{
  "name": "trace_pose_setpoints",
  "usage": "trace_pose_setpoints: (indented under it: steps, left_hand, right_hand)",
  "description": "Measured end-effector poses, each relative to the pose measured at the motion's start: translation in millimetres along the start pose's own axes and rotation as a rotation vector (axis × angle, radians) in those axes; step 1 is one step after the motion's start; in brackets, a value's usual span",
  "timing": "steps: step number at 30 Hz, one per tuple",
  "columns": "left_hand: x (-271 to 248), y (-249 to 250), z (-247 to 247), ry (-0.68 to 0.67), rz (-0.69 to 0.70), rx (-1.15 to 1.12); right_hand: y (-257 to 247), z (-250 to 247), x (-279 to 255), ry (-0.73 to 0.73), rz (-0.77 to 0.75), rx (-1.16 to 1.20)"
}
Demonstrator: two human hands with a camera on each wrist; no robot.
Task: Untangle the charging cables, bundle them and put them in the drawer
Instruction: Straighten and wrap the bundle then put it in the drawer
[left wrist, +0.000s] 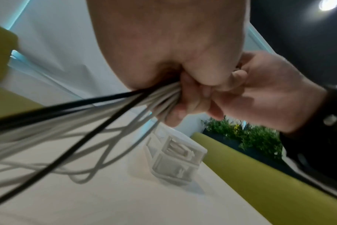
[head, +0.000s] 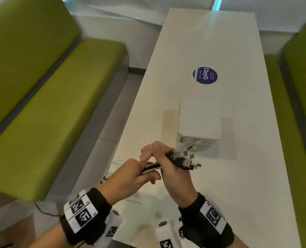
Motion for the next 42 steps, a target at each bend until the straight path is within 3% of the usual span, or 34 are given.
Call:
trace_pose_setpoints:
  steps: [4,7,14,19,22,27,33,37,42]
  left_hand:
    - [16,-3,16,-0.002,-0.050,0.021]
    - [17,-3,28,-0.070,-0.075,0.114]
    - [1,9,49,-0.160,0.120,-0.045]
    - [-13,-1,55,-0.014,0.236,0.045]
    - [-24,3,58,0.068,0.297,0.079]
    - [-34,11,58,0.139,0.359,0.157]
    - [-22,13,68,0.084,0.392,0.270]
    - [-7,8,67,0.051,0.338,0.247]
    - [8,13,85,-0.033,0.205,0.624]
  right_hand:
    - [13,-16,-10,0.048,0.063,0.303]
    - [13,-25,-20,0.100,0.074,0.388]
    - [17,-33,-42,0.197,-0.039,0.504]
    - [25,-33,-69,0.286,-0.111,0.189]
    - [30,-32,-84,0.367,-0.063,-0.065]
    - [28,-12,-99,0.355,-0.032,0.095]
    - [29,-20,-105,0.355,-0.056,0.069]
    - [32,-30,-97,0.280,-0.050,0.161]
    - [32,-42,-94,0.257,0.041,0.272]
Point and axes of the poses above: each hand's wrist, its own x-axis towards the middle knuckle, its own z-axis out of the palm, y = z × x, the point moved 7 cm from there along x, towards the middle knuckle, and after that the axes turned 13 degrees about -y, right-handed, at the moved point
